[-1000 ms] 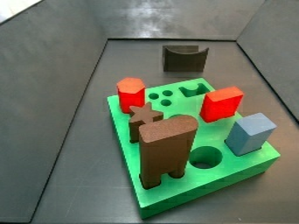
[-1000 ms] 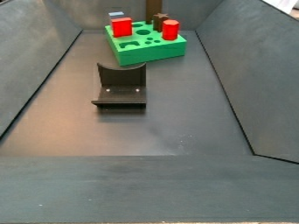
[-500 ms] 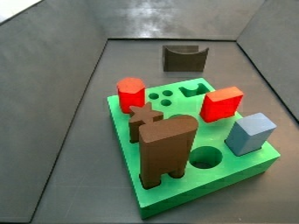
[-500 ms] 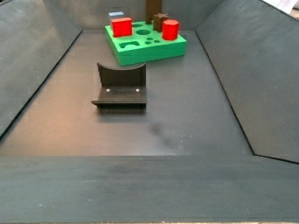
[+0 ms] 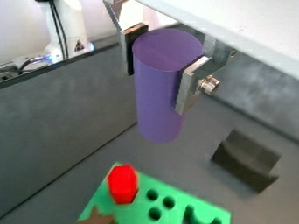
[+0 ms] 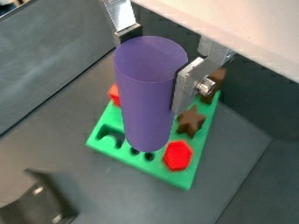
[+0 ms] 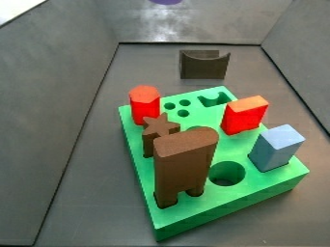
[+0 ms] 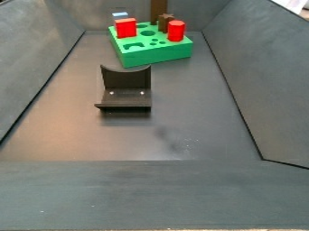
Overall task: Pick up the round object. Move up. Place the round object on the fixture. Regrasp the round object. Move to above the board. Insert the round object.
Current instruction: Move to above the board, then insert the round object.
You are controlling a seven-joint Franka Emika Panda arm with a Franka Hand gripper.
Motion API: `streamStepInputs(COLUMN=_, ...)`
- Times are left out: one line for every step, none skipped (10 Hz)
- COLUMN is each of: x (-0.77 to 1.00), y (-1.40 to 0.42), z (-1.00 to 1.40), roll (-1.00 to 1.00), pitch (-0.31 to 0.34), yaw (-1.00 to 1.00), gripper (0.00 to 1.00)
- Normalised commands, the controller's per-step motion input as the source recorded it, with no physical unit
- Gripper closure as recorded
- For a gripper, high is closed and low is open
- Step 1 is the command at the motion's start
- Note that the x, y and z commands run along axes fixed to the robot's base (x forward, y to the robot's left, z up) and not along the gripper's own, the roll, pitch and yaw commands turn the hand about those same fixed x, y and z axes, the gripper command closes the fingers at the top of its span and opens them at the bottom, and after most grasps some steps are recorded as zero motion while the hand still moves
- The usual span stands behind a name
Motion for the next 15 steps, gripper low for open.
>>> streamStepInputs(x=-0.05, y=0.01, z=0.01, roll=-0.54, pitch=-0.063, yaw=-0.05, gripper=1.0)
streamStepInputs(x=-0.04, y=0.01, z=0.0, roll=-0.32, pitch=-0.048, yaw=-0.03, gripper=1.0)
streamStepInputs(x=-0.04, y=0.02, z=0.0, roll=-0.22, pitch=-0.038, yaw=-0.02, gripper=1.0)
streamStepInputs(x=0.0, y=0.0, z=-0.04, roll=0.0, pitch=0.0, yaw=0.0, gripper=1.0)
streamStepInputs(x=0.24, y=-0.2, z=-0.13, roll=0.0, pitch=0.0, yaw=-0.03, gripper=1.0)
streamStepInputs(x=0.42, y=-0.39, z=-0.33, roll=0.0, pitch=0.0, yaw=-0.11, gripper=1.0)
streamStepInputs(x=0.6, y=-0.33, z=-0.35, roll=0.0, pitch=0.0, yaw=-0.06, gripper=1.0)
streamStepInputs(x=0.54, y=-0.33, z=-0.39, roll=0.0, pitch=0.0, yaw=-0.06, gripper=1.0)
streamStepInputs(x=0.41, y=-0.37, z=-0.39, roll=0.02, pitch=0.0, yaw=-0.09, gripper=1.0)
streamStepInputs(x=0.35, y=-0.35, z=-0.36, roll=0.02, pitch=0.0, yaw=-0.07, gripper=1.0)
streamStepInputs(x=0.37, y=-0.31, z=-0.36, roll=0.0, pitch=0.0, yaw=-0.07, gripper=1.0)
streamStepInputs(x=0.34, y=-0.28, z=-0.38, roll=0.0, pitch=0.0, yaw=-0.07, gripper=1.0)
streamStepInputs(x=0.25, y=-0.24, z=-0.43, roll=0.0, pitch=0.0, yaw=-0.07, gripper=1.0)
streamStepInputs(x=0.23, y=-0.18, z=-0.44, roll=0.0, pitch=0.0, yaw=-0.08, gripper=1.0)
streamStepInputs(x=0.14, y=-0.1, z=-0.47, roll=0.0, pitch=-0.029, yaw=-0.08, gripper=1.0)
